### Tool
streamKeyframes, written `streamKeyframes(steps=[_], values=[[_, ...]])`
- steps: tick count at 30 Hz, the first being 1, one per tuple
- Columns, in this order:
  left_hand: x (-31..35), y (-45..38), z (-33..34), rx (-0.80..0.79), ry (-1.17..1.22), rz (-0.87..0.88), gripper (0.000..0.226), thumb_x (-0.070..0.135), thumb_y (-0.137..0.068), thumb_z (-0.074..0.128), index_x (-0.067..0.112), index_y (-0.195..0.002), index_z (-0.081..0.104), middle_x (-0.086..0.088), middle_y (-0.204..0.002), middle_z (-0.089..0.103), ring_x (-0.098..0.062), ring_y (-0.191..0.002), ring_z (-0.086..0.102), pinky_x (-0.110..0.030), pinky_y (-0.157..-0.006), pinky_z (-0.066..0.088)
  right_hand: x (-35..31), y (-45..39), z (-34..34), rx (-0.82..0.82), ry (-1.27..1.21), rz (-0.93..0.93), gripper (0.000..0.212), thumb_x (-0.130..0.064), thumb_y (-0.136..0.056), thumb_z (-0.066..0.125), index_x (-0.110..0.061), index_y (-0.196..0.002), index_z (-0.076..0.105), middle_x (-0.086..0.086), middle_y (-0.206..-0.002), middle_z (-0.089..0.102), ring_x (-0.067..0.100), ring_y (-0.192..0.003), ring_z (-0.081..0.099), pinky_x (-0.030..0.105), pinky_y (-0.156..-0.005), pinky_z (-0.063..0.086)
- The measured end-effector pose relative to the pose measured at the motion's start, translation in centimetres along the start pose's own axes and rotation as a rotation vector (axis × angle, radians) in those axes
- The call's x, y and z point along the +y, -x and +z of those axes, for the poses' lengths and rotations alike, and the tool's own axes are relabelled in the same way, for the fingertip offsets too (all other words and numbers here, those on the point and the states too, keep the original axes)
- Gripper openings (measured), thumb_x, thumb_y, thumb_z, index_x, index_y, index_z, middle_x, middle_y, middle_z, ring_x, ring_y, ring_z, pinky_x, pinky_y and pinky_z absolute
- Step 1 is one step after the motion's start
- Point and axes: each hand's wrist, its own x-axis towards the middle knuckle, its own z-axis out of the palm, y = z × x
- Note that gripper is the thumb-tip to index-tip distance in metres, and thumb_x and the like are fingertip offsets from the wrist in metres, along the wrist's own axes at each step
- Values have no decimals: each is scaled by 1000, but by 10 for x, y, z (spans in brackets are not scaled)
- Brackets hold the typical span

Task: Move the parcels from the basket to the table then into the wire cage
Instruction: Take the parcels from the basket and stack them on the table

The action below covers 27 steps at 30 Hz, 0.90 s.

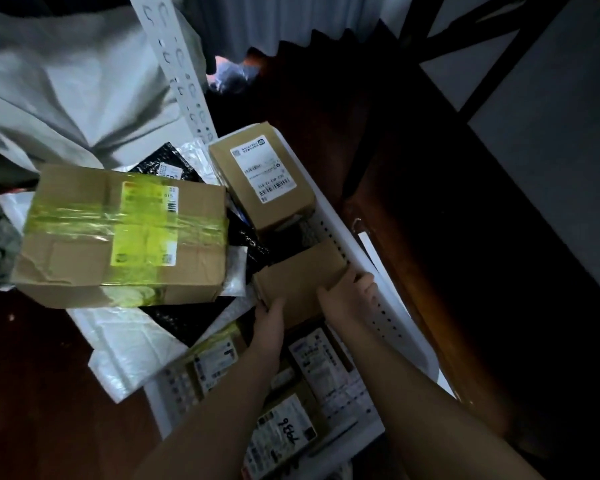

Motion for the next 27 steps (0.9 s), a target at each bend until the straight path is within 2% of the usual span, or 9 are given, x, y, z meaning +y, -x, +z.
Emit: streamKeyframes(steps=[3,6,9,11,12,15,19,23,27], values=[[-3,-2,-3,25,16,-21,95,64,-64,52,27,-149,29,-6,-146,42,-29,-123,49,-47,-106,40,1,0,-5,-46,-22,41,63,-47,-86,56,-14,-136,36,9,-135,27,31,-127,28,46,-108,30],[5,20,-7,69,-9,-75,82,60,-81,50,27,-151,23,-6,-151,33,-30,-129,41,-45,-108,35,2,12,-20,-3,-89,68,57,-44,-85,60,-16,-131,40,8,-132,31,29,-123,32,43,-102,37],[13,56,-11,66,-29,-75,65,50,-96,42,23,-152,23,-5,-151,35,-28,-131,40,-39,-102,34,2,37,-50,-64,-402,90,44,-33,-87,60,-15,-122,39,6,-110,55,25,-97,56,38,-80,49],[25,88,-12,63,-32,-69,65,50,-97,40,19,-152,23,-6,-151,35,-29,-132,41,-40,-101,36,1,62,-79,-79,-578,89,34,-25,-92,56,-13,-117,36,2,-85,55,15,-71,55,30,-58,45],[32,103,-12,67,-31,-53,67,51,-96,41,18,-151,24,-7,-152,35,-30,-131,42,-41,-102,38,0,75,-94,-72,-610,75,31,-23,-93,55,-13,-115,36,1,-84,53,11,-68,52,26,-54,39],[67,168,-12,97,1,-23,73,53,-94,45,12,-150,25,-13,-148,39,-33,-126,47,-45,-103,41,-9,126,-148,-71,-666,54,38,-34,-95,54,-17,-126,38,1,-116,44,9,-80,48,27,-67,41],[121,258,-16,125,7,47,95,70,-83,46,12,-152,16,-15,-144,41,-35,-125,47,-49,-104,40,-27,194,-229,-108,-727,97,58,-53,-96,43,-22,-145,34,8,-141,26,25,-112,44,33,-88,38],[179,339,-10,54,-10,106,83,72,-84,42,15,-145,33,-12,-139,46,-33,-123,47,-48,-102,41,-46,249,-307,-48,-942,86,54,-59,-92,45,-23,-133,43,5,-133,32,26,-114,45,42,-96,44],[218,400,4,-102,-157,210,59,63,-89,45,17,-126,52,-2,-120,55,-29,-113,54,-40,-92,45,-50,277,-374,36,-1108,114,44,-57,-93,47,-16,-110,47,8,-111,56,21,-96,58,45,-87,51]])
